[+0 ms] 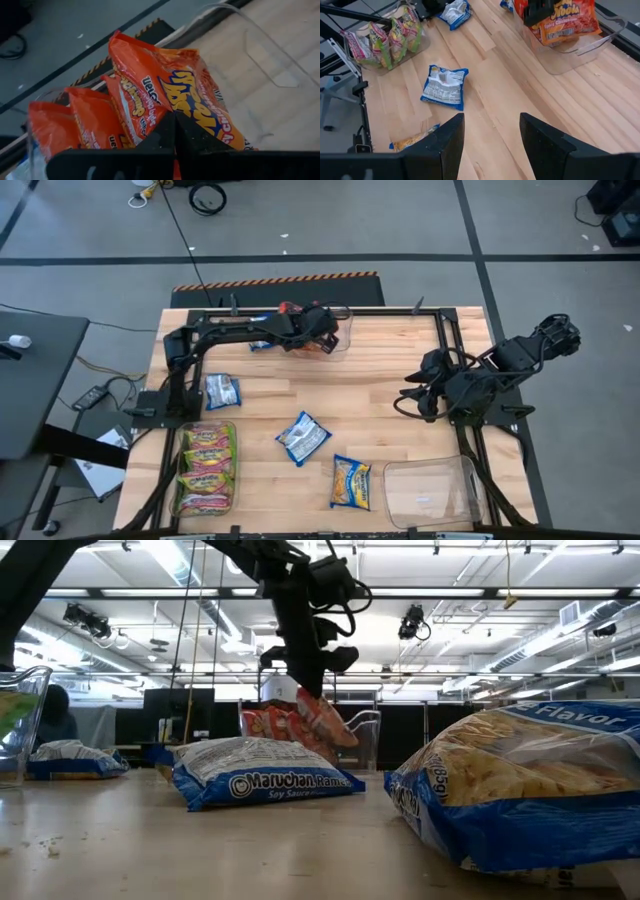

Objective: Sort Maruchan noodles
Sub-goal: Put the orange noodle pack into the top transparent bin, then put the blue noodle pack into the bottom right transparent bin

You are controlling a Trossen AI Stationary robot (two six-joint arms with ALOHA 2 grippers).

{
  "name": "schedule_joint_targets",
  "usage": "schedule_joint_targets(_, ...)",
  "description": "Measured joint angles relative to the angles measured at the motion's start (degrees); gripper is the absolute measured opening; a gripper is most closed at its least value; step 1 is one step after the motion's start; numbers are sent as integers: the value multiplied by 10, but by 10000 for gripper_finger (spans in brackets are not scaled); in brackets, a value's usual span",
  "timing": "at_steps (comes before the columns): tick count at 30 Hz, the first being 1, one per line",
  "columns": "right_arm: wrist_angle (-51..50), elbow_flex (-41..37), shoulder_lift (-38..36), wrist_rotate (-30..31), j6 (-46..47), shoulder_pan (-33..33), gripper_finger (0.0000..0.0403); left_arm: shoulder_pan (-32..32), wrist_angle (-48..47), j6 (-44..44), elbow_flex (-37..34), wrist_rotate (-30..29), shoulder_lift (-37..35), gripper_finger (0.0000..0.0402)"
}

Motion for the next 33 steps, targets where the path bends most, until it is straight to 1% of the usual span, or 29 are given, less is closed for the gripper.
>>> schedule_joint_targets(5,0,0,5,0,0,0,197,0,4,-24,0,-8,0,15)
schedule_joint_targets(10,-1,0,11,-12,-1,0,197,-4,4,-36,0,15,2,33)
schedule_joint_targets(17,-1,0,15,-44,5,0,197,-9,2,-38,1,35,5,81)
schedule_joint_targets(20,-1,0,14,-50,4,0,197,0,-10,-53,0,70,-7,106)
schedule_joint_targets(24,-2,0,14,-49,0,0,197,33,-9,-83,1,172,-19,133)
schedule_joint_targets(26,-1,0,14,-46,0,-1,197,52,-20,-100,1,203,-15,144)
schedule_joint_targets(28,-1,0,15,-45,0,-4,197,66,-22,-110,1,212,-11,153)
schedule_joint_targets(33,-1,0,15,-46,9,-4,197,80,-63,-109,0,207,-15,160)
